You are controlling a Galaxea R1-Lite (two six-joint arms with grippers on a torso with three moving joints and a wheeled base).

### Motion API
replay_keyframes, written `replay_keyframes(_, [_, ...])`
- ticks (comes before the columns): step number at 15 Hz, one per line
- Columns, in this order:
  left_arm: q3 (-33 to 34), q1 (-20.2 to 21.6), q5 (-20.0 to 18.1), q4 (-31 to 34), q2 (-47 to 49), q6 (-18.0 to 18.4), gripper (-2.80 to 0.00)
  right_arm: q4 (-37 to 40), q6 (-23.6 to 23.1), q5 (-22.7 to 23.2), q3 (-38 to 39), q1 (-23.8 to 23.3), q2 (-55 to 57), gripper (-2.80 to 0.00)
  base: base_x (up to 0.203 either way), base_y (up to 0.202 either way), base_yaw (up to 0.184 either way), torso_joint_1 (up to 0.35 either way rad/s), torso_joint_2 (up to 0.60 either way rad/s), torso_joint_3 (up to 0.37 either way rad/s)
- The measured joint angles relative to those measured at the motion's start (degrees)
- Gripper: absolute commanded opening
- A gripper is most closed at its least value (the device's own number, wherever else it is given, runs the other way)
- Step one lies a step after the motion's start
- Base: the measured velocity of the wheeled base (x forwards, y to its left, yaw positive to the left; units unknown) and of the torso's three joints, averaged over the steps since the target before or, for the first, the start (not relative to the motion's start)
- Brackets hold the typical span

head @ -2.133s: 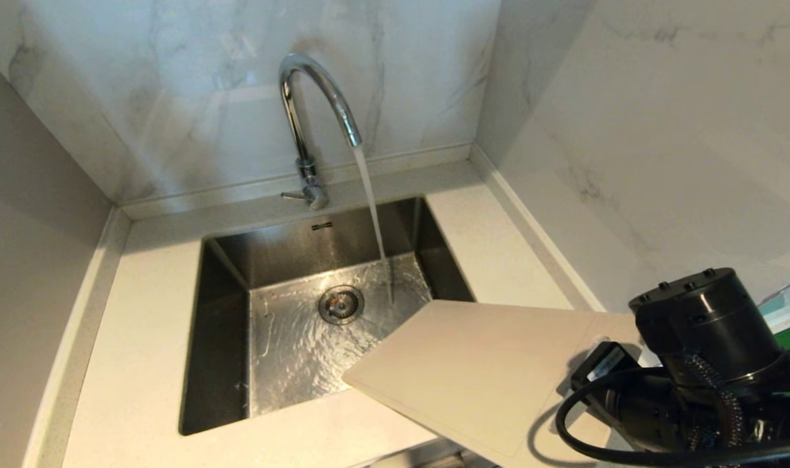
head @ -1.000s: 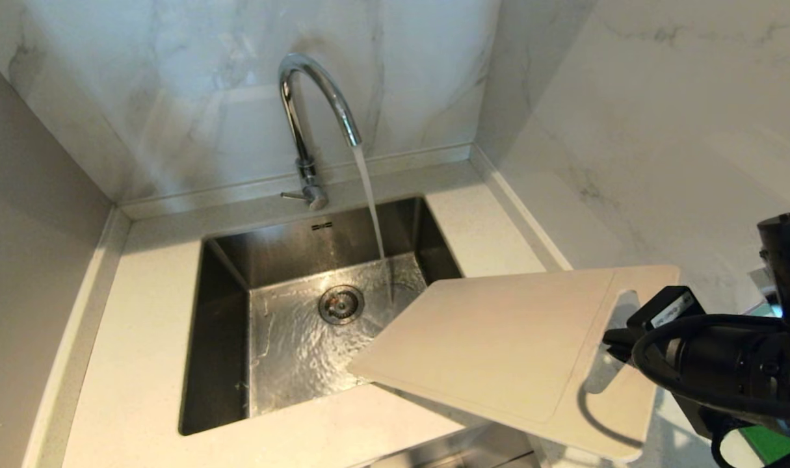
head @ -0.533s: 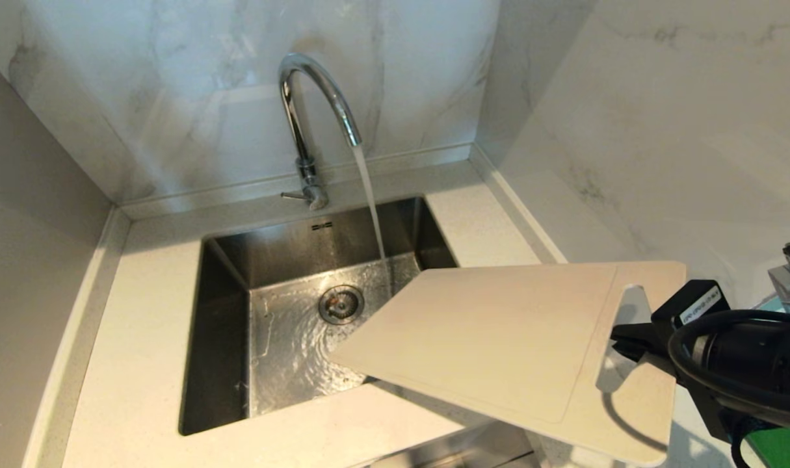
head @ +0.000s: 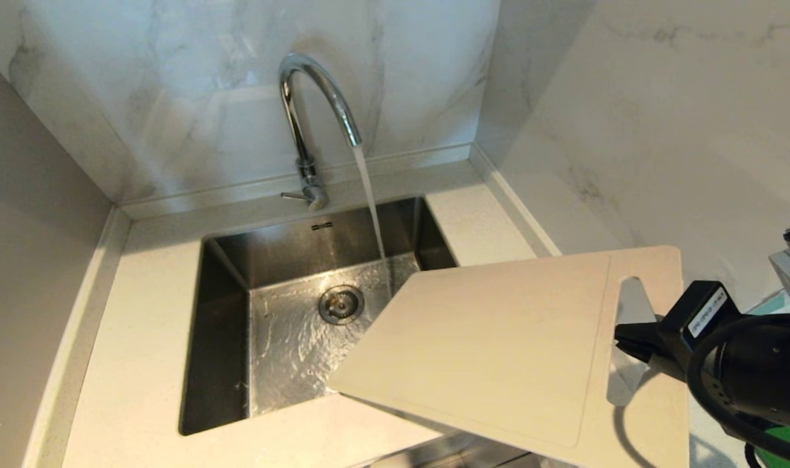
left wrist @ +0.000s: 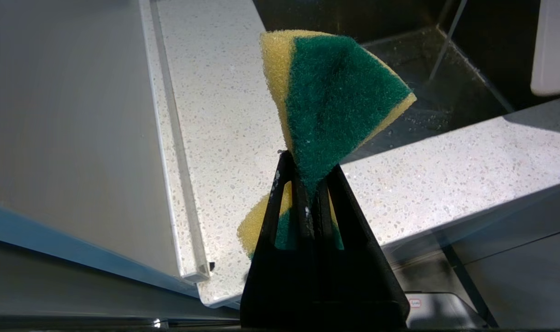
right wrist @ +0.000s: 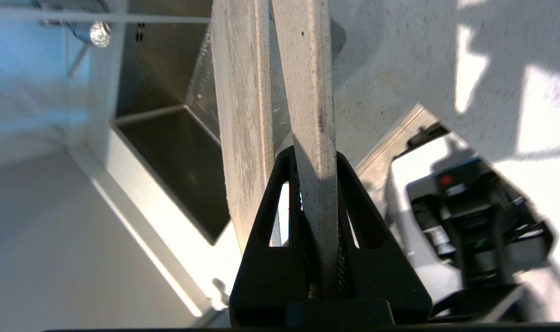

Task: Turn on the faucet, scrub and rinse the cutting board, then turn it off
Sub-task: Pick up the cutting board

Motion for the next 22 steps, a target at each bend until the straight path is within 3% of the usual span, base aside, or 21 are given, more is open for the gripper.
replay_keyframes(5, [0.0, 0.0, 0.0, 0.0, 0.0, 0.0, -2.8, 0.0, -9.1, 0.0, -2.1, -0.2, 0.3, -2.8, 0.0, 0.0, 0.0, 0.0, 0.0, 0.0])
replay_keyframes(12, [0.0, 0.0, 0.0, 0.0, 0.0, 0.0, -2.8, 5.2, -11.2, 1.0, -12.2, -0.7, 4.0, -2.8, 0.0, 0.0, 0.0, 0.0, 0.0, 0.0])
replay_keyframes(15, [0.0, 0.0, 0.0, 0.0, 0.0, 0.0, -2.8, 10.6, -12.4, 4.9, -17.9, -3.8, 5.8, -2.8, 0.0, 0.0, 0.0, 0.0, 0.0, 0.0])
replay_keyframes(17, [0.0, 0.0, 0.0, 0.0, 0.0, 0.0, -2.8, 14.0, -15.4, 7.4, -19.1, -5.6, 6.6, -2.8, 0.0, 0.0, 0.0, 0.0, 0.0, 0.0])
replay_keyframes(20, [0.0, 0.0, 0.0, 0.0, 0.0, 0.0, -2.8, 15.5, -21.1, 7.5, -20.4, -7.0, 8.2, -2.8, 0.0, 0.0, 0.0, 0.0, 0.0, 0.0])
replay_keyframes(22, [0.0, 0.0, 0.0, 0.0, 0.0, 0.0, -2.8, 15.3, -21.9, 8.1, -22.2, -7.2, 9.2, -2.8, 0.0, 0.0, 0.0, 0.0, 0.0, 0.0])
